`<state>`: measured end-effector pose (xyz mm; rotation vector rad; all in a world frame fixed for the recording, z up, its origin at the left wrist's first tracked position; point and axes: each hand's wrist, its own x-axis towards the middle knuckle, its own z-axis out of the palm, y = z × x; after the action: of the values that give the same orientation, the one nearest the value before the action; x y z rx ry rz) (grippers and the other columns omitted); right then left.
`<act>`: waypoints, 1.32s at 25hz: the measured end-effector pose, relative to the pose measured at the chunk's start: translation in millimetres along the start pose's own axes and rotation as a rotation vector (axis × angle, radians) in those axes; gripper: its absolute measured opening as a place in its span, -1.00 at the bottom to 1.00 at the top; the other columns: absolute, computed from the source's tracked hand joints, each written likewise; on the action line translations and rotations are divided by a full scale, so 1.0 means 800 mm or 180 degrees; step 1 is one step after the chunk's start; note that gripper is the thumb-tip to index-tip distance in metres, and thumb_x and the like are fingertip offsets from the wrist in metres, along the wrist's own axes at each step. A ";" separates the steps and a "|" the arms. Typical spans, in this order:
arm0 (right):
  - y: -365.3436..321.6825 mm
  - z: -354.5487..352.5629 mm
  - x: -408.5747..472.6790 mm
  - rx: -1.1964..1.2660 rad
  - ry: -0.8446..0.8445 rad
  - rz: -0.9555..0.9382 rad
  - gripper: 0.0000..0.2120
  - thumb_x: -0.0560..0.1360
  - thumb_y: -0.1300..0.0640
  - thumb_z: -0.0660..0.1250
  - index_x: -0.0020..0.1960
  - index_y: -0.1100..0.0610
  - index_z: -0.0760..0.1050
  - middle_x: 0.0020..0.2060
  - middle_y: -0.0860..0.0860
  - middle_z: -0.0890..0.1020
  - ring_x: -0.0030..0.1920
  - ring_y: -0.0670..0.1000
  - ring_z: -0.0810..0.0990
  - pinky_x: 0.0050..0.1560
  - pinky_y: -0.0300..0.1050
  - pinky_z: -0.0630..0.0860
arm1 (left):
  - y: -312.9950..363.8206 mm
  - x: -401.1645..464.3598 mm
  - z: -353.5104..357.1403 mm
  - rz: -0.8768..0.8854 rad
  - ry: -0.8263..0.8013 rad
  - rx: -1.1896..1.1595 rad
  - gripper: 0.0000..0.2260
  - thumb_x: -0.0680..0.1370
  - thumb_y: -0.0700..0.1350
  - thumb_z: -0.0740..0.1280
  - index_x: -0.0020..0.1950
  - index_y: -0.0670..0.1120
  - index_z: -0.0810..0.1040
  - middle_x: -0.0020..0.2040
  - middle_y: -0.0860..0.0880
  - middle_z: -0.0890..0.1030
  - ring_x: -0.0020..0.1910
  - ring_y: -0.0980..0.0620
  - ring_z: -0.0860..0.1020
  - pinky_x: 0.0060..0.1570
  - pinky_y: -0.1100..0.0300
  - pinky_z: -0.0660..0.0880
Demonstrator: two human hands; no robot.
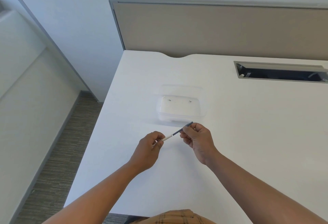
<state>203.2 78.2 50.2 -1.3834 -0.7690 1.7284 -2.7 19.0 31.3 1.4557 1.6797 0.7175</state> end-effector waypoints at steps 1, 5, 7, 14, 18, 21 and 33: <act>0.000 0.000 -0.001 0.0053 -0.0002 0.0032 -0.94 0.49 0.24 0.45 -0.16 0.18 0.61 -0.23 0.12 0.72 -0.25 0.01 0.67 -0.13 -0.14 0.61 | 0.002 0.001 0.000 0.0000 0.0002 -0.0028 -0.85 0.62 -0.08 0.29 0.00 0.19 0.53 -0.08 0.23 0.58 -0.07 0.18 0.50 -0.20 0.44 0.37; 0.002 -0.002 -0.004 0.0248 0.0012 0.0110 -0.91 0.50 0.25 0.45 -0.18 0.17 0.61 -0.24 0.13 0.72 -0.27 0.00 0.67 -0.19 -0.18 0.62 | 0.008 0.000 0.001 -0.0027 -0.0035 -0.0053 -0.85 0.62 -0.09 0.29 -0.01 0.19 0.53 -0.06 0.28 0.57 -0.07 0.18 0.50 -0.19 0.42 0.37; 0.003 -0.003 -0.004 0.0258 0.0001 0.0110 -0.92 0.51 0.25 0.45 -0.16 0.18 0.61 -0.23 0.13 0.71 -0.27 0.00 0.66 -0.18 -0.18 0.62 | 0.009 -0.001 0.001 -0.0054 -0.0054 -0.0065 -0.85 0.62 -0.09 0.29 -0.01 0.19 0.53 -0.07 0.25 0.58 -0.07 0.19 0.50 -0.19 0.42 0.37; 0.002 -0.002 -0.005 0.0372 -0.0008 0.0127 -0.93 0.52 0.25 0.45 -0.14 0.19 0.60 -0.23 0.12 0.71 -0.27 -0.01 0.66 -0.20 -0.19 0.62 | 0.015 -0.003 0.000 -0.0053 -0.0029 -0.0117 -0.84 0.62 -0.12 0.30 -0.02 0.16 0.54 -0.09 0.16 0.61 -0.08 0.16 0.50 -0.18 0.47 0.40; 0.002 -0.002 -0.006 0.0362 -0.0013 0.0125 -0.92 0.52 0.24 0.45 -0.15 0.18 0.61 -0.23 0.12 0.72 -0.27 -0.01 0.67 -0.20 -0.19 0.62 | 0.015 -0.004 0.000 -0.0067 -0.0076 -0.0107 -0.85 0.63 -0.12 0.30 -0.02 0.16 0.54 -0.08 0.14 0.61 -0.08 0.16 0.49 -0.18 0.43 0.41; 0.000 -0.003 -0.006 0.0371 -0.0021 0.0107 -0.93 0.52 0.23 0.45 -0.13 0.18 0.60 -0.22 0.11 0.72 -0.26 -0.01 0.68 -0.20 -0.20 0.62 | 0.017 -0.004 0.000 -0.0072 -0.0083 -0.0131 -0.85 0.63 -0.12 0.29 -0.01 0.16 0.55 -0.08 0.15 0.61 -0.09 0.17 0.49 -0.18 0.41 0.41; 0.005 0.003 -0.017 -0.0332 -0.0410 -0.0229 -0.90 0.49 0.24 0.49 -0.03 0.08 0.69 -0.21 0.04 0.69 -0.20 -0.02 0.65 -0.14 -0.23 0.60 | 0.025 0.000 0.003 -0.0072 -0.0028 -0.0183 -0.87 0.63 -0.12 0.31 -0.01 0.11 0.57 -0.08 0.11 0.63 -0.06 0.18 0.53 -0.14 0.43 0.40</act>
<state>201.8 64.4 54.6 -1.3058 -0.9807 1.7555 10.0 22.3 47.0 1.3958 1.6530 0.7402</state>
